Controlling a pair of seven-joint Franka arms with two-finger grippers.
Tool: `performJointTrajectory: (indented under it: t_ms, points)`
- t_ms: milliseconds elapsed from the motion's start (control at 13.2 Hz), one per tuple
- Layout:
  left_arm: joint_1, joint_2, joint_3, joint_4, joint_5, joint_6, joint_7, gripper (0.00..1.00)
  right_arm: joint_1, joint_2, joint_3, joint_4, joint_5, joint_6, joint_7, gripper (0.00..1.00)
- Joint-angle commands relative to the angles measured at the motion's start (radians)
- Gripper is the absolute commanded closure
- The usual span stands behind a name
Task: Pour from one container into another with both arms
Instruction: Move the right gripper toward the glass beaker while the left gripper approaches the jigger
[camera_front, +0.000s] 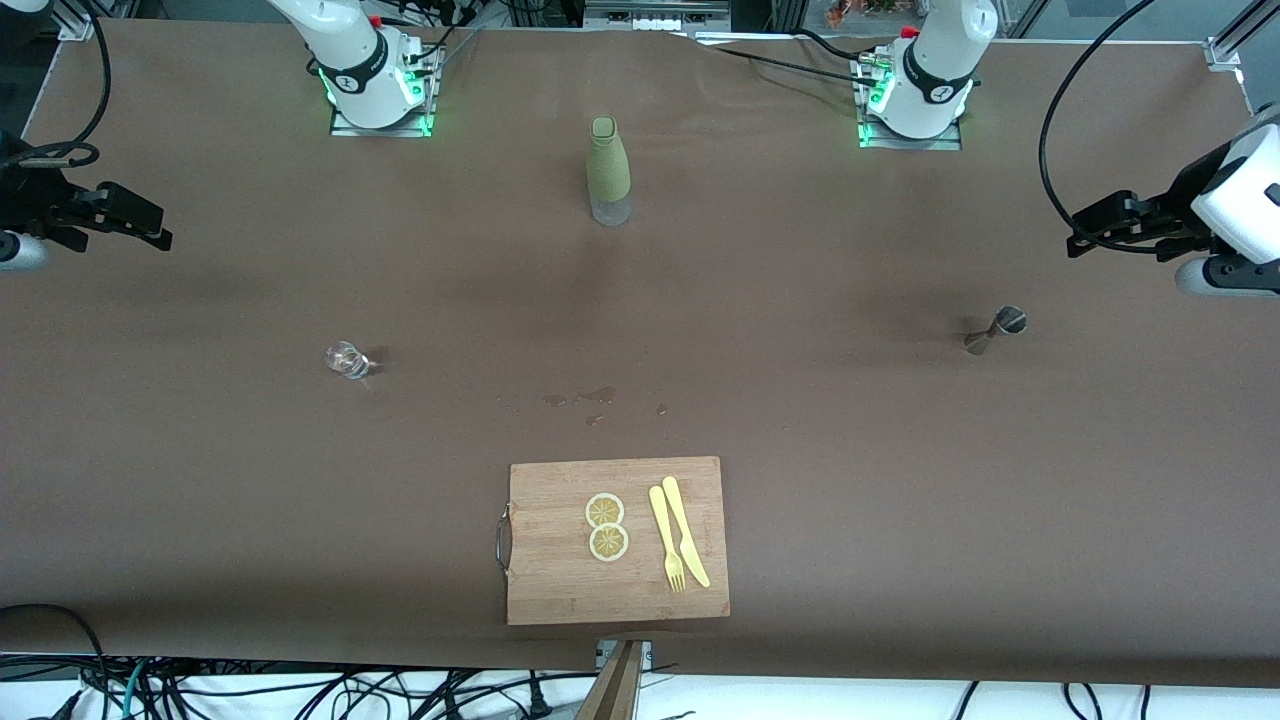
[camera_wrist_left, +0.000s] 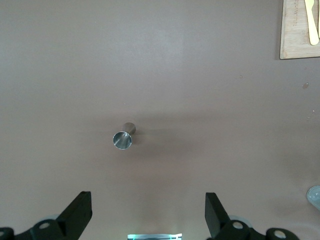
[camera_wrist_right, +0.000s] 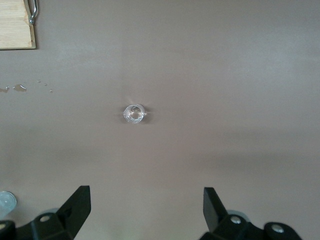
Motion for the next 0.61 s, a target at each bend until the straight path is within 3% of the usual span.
performJointTrajectory:
  t_ms: [0,529]
  points:
    - [0.006,0.007,-0.007,0.012,-0.027,0.002,0.007,0.0,-0.004,-0.002,0.002,0.004,0.01,-0.012,-0.002,0.0]
    - [0.011,0.011,-0.001,0.014,-0.029,0.0,0.004,0.0,0.002,0.027,0.006,0.018,0.011,-0.01,0.009,0.0]
